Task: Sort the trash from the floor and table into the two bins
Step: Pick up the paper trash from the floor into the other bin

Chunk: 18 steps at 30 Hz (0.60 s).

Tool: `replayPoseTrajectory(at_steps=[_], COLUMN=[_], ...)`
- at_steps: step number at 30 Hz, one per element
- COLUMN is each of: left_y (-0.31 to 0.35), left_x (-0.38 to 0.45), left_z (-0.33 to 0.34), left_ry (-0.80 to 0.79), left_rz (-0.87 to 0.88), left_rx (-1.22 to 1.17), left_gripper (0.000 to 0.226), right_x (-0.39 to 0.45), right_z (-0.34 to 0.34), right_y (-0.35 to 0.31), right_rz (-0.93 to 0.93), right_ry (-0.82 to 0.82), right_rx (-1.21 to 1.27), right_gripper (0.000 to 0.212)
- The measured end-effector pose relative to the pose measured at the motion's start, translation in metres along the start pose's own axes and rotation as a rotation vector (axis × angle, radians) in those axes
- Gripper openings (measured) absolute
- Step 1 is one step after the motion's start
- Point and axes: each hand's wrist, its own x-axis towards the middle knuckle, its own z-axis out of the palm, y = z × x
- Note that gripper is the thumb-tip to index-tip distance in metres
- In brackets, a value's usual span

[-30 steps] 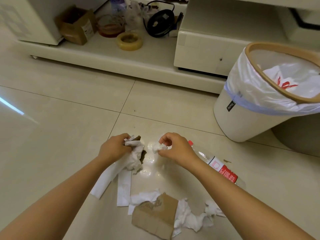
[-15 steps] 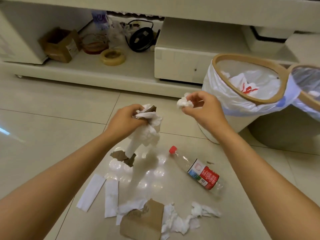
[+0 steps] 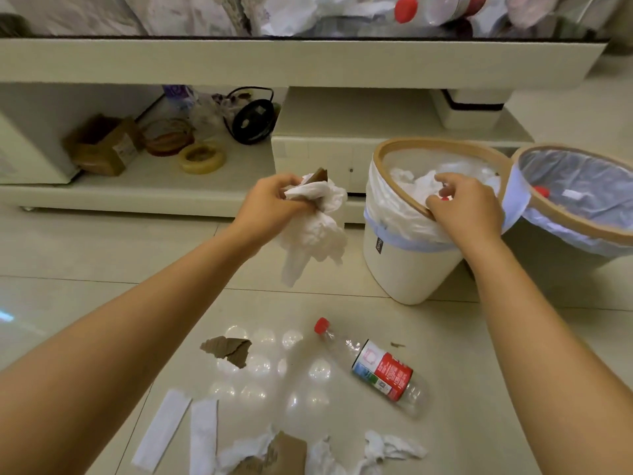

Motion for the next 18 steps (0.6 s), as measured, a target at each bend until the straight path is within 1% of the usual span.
replayPoseTrajectory(at_steps=[2, 5, 8, 13, 16, 18], left_y=[0.009, 0.022, 0.039, 0.075, 0.095, 0.101], left_x=[0.007, 0.021, 0.038, 0.069, 0.087, 0.097], left_z=[0.008, 0.023, 0.039, 0.067, 0.089, 0.107], left_ry=[-0.016, 0.012, 0.033, 0.068, 0.095, 0.108], left_rz=[0.006, -0.007, 0.019, 0.059, 0.076, 0.078], left_rx=[-0.031, -0.070, -0.113, -0.289, -0.349, -0.367], left_gripper=[0.013, 0.015, 0.016, 0.019, 0.014, 0.019], right_x=[-0.002, -0.001, 0.002, 0.007, 0.009, 0.012], right_z=[0.000, -0.001, -0.005, -0.016, -0.025, -0.030], right_y=[0.001, 0.001, 0.002, 0.004, 0.009, 0.013], right_rz=[0.010, 0.007, 0.009, 0.026, 0.001, -0.020], right_ry=[-0.015, -0.012, -0.002, 0.098, 0.164, 0.207], right_rx=[0.011, 0.052, 0.118, 0.205, 0.273, 0.315], right_gripper=[0.040, 0.037, 0.034, 0.028, 0.024, 0.023])
